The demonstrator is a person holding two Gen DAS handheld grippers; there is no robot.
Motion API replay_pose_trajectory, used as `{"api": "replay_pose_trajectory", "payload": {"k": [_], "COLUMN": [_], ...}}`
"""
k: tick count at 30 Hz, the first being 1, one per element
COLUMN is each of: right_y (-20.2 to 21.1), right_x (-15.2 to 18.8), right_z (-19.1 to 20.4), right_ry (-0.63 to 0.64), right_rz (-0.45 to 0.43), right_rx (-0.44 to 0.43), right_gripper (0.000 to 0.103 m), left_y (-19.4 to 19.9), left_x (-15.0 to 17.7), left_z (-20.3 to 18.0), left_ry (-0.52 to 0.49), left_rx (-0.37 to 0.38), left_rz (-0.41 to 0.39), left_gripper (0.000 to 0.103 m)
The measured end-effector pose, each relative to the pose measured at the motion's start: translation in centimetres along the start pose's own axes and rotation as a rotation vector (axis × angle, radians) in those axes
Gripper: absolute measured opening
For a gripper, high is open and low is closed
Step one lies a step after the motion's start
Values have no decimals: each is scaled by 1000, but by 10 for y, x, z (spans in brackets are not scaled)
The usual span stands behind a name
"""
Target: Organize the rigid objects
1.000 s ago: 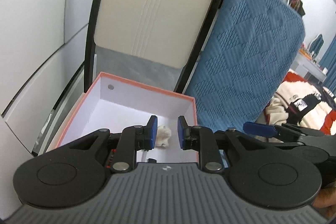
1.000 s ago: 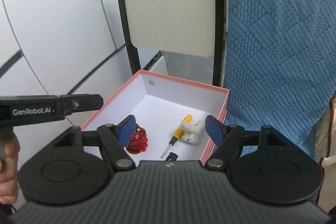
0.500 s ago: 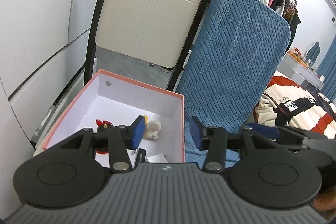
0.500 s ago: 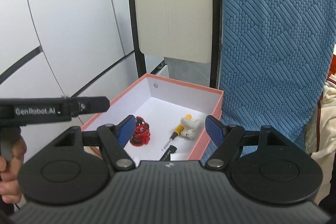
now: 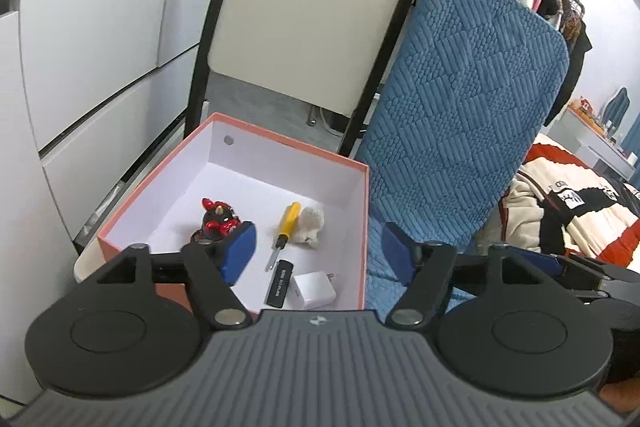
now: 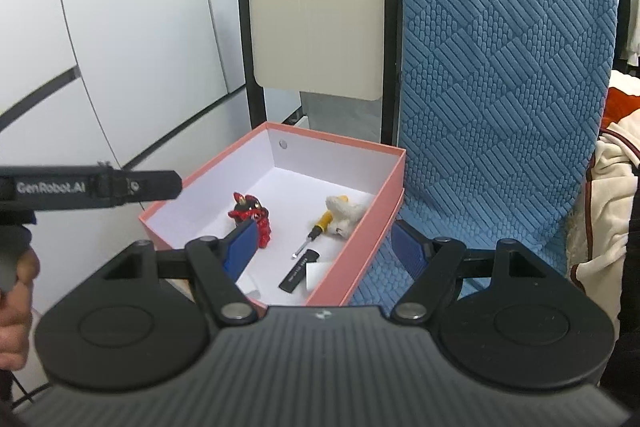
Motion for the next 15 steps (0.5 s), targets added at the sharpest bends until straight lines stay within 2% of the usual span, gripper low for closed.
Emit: {"api": "replay_pose_trajectory", "payload": {"k": [6,7,8,10,15], "right_y": [-8,-8,-9,-9,-9], "right_x": [10,11,11,11,11], "right_z": [-1,-1,0,1,2], "right_ry": [-1,-4,-5,1,7], "right_rz": [19,18,18,13,17], "right_rx": [2,1,-2,0,-2], "right_gripper": [75,77,89,98,99], "left_y": [-4,-4,-4,-3,0], "left_x": [9,10,10,11,15], "left_z": [9,11,13,14,16], "left_ry": [1,4,8,7,-2], "left_rx": [-40,-45,-47,-46,-53], "left_rz": [15,15,17,18,17], "left_gripper": [95,98,99,101,103]}}
Point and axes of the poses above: each gripper's, at about its wrist camera, not at the fingertips, and y roughly against the way its jaws point, z to its left, x to its underside, the point moved 7 cm from there along -y, roughly the way its jaws point, and after that the axes turned 6 degrees about -x, right-handed, at the moved point
